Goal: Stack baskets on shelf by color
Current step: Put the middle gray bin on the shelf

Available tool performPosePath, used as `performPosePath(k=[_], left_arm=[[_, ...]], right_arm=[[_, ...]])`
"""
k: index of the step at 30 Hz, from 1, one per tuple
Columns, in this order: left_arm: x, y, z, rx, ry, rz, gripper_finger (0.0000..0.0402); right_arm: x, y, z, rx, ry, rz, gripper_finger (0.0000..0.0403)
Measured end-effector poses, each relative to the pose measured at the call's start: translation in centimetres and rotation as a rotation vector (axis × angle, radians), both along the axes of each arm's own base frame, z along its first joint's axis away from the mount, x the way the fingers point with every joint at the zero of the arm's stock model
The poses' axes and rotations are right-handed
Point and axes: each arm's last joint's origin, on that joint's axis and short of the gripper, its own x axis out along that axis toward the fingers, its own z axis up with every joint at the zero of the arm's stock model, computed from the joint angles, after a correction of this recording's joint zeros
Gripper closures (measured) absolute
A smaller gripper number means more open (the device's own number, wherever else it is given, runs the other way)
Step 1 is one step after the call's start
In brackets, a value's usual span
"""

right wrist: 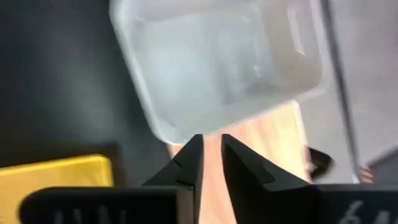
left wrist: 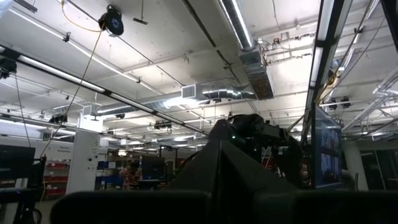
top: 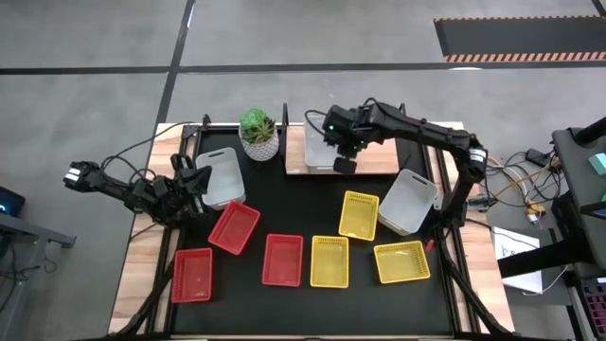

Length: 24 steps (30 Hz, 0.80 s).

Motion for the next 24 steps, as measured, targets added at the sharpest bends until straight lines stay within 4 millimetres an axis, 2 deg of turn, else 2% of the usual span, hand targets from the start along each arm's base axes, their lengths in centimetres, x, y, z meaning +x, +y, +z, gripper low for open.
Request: performPosePath(k=[3, 6, 14, 18, 24], left_arm=[[0.0, 0.0, 0.0, -0.001, -0.002, 0.001, 0.0402], [0.0, 0.0, 0.1, 0.005, 0.0, 0.008, 0.0402], [0.0, 0.0, 0.0, 0.017, 0.008, 0.018, 0.0402], [0.0, 0.0, 0.0, 0.018, 0.012, 0.021, 0.0402], [0.0, 0.0, 0.1, 0.02, 0.01, 0.024, 0.0402]], right_arm=[[-0.5, -1.6, -0.2, -0.006, 0.02, -0.008, 0.0384], [-1.0, -3.9, -1.1, 0.002, 0.05, -0.045, 0.0393], [-1.6, -9.5, -5.1, 0.054, 0.125, -0.194, 0.0394], [-1.3, -10.9, -7.2, 0.118, 0.147, -0.22, 0.0394], [-0.3, -10.9, -8.8, 0.229, 0.103, -0.165, 0.0394]])
